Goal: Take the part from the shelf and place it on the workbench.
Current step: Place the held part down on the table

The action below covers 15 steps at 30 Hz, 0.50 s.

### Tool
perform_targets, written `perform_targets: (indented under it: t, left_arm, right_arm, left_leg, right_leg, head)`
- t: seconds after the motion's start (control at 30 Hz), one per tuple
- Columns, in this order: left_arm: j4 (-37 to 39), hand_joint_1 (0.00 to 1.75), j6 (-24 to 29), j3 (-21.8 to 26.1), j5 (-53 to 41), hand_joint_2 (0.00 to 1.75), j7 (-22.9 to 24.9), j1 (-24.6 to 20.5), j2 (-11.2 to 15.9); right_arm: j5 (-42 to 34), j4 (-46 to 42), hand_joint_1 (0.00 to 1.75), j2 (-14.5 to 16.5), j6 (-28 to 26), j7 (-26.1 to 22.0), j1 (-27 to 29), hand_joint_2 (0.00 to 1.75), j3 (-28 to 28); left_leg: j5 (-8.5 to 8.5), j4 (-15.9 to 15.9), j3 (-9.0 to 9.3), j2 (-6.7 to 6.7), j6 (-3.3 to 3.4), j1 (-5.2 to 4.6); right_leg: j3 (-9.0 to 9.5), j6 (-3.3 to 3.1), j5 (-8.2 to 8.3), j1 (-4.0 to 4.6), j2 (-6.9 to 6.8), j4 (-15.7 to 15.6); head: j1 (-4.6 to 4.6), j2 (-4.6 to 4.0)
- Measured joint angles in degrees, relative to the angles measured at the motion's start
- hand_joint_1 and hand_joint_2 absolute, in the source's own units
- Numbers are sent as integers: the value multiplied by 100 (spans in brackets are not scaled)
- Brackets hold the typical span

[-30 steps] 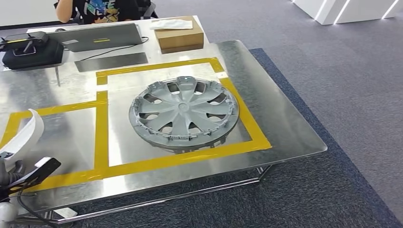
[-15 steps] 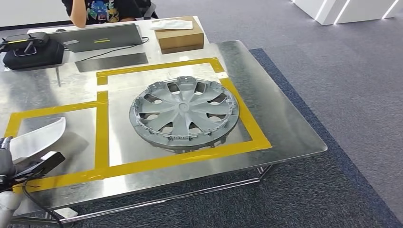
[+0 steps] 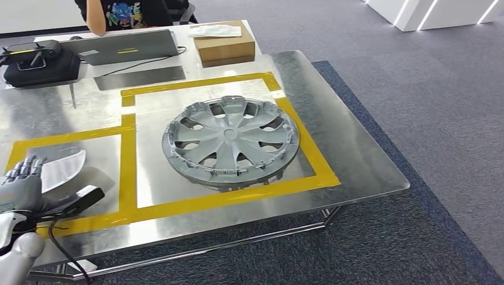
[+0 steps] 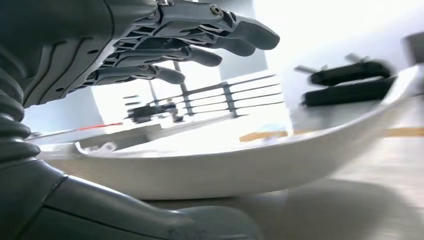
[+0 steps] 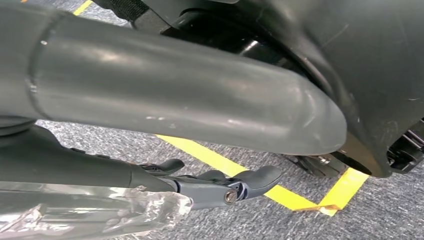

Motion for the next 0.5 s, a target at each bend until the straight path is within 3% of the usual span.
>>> perform_targets:
  t: [0.13,0.37,0.5]
  left_arm:
    - [-861,0,238,-451,16,0,-240,427,-194]
    - [-2565,0,1596,-1107,31,0,-749,1405,-628]
    - [-3119,0,1913,-1252,75,0,-903,1774,-760]
  right_arm:
    - [-2,0,0,0,-30,-21,13,0,0]
    - [0,0,0,41,-276,-29,30,0,0]
    - [0,0,0,91,-334,-28,46,0,0]
  left_leg:
    - [-9,0,0,8,11,-5]
    - [-24,0,-1,10,32,-12]
    - [-28,0,0,9,37,-13]
  right_leg:
    - [0,4,-3,-5,10,-1]
    - [4,23,-16,-12,8,-5]
    - [9,27,-19,-13,5,-6]
  head:
    - [-1,0]
    - [-1,0]
    - [-2,0]
